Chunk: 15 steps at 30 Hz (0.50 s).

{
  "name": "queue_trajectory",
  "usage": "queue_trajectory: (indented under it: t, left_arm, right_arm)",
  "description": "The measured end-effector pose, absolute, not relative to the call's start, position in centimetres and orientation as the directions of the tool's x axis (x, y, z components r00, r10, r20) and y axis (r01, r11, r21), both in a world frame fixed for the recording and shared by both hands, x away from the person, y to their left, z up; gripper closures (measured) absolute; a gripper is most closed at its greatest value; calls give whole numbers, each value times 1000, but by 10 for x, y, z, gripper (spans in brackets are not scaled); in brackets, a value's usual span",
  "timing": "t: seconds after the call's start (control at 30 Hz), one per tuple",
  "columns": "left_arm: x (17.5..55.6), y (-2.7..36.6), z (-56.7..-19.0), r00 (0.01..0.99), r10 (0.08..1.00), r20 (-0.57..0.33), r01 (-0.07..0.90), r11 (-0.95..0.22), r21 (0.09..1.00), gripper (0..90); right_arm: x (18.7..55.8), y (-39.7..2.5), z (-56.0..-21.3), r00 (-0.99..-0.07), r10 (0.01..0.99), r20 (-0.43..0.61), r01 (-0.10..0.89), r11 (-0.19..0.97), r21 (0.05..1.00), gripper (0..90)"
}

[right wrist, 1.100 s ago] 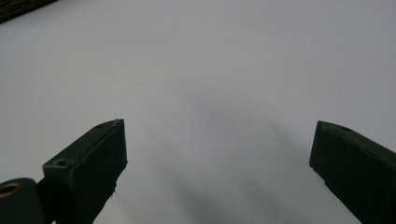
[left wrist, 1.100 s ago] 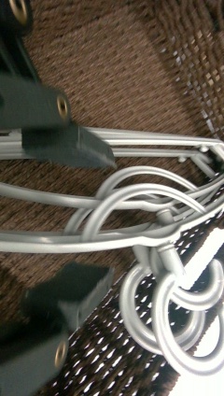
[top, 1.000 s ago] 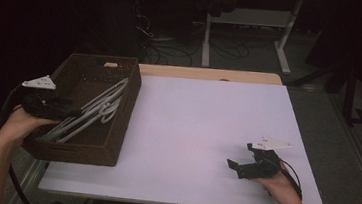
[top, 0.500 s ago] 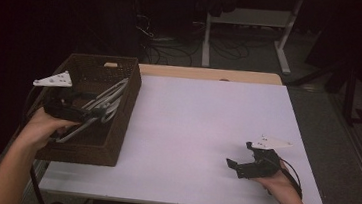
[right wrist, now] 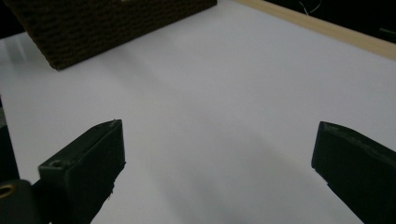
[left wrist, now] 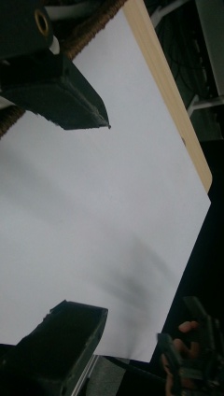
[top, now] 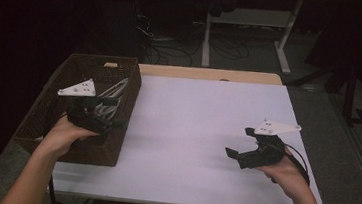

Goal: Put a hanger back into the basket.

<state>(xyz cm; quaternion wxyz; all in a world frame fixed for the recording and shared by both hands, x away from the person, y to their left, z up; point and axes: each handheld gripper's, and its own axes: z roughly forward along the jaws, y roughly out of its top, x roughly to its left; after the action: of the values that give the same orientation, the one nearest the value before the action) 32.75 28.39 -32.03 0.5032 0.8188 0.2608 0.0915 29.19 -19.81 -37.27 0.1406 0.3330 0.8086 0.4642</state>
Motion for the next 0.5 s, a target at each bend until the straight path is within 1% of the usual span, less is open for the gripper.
queue_trajectory:
  t: [0.1, 0.23, 0.33, 0.5]
  left_arm:
    - [326, 283, -323, 849, 517, -106, 327, -358, 875, 25]
    - [326, 282, -326, 856, 509, -95, 327, -389, 861, 22]
    - [325, 282, -330, 861, 499, -93, 329, -410, 851, 22]
    - [325, 283, -331, 859, 501, -107, 336, -393, 856, 23]
  right_arm:
    - [296, -198, -357, -749, 658, 84, 400, 346, 849, 22]
    - [300, -197, -344, -756, 650, 77, 388, 350, 853, 21]
    - [301, -196, -342, -761, 645, 74, 382, 353, 854, 21]
    - [300, -195, -344, -764, 641, 72, 383, 362, 850, 21]
